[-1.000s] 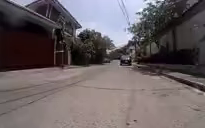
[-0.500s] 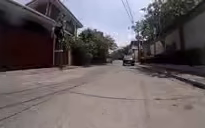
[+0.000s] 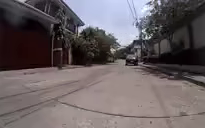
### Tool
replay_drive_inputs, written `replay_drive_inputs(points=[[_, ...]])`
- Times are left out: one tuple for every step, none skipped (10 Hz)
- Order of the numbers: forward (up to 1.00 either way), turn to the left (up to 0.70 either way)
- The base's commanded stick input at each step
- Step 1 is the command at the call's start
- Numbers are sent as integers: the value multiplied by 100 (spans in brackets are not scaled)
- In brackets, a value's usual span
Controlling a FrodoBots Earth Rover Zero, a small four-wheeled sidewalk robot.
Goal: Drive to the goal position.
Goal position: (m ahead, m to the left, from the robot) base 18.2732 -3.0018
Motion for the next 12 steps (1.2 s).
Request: replay_drive_inputs(points=[[100, -35], [100, -1], [100, 0], [100, 0], [100, 0], [100, 0], [100, 0], [100, 0], [100, 0], [100, 0], [100, 0], [100, 0]])
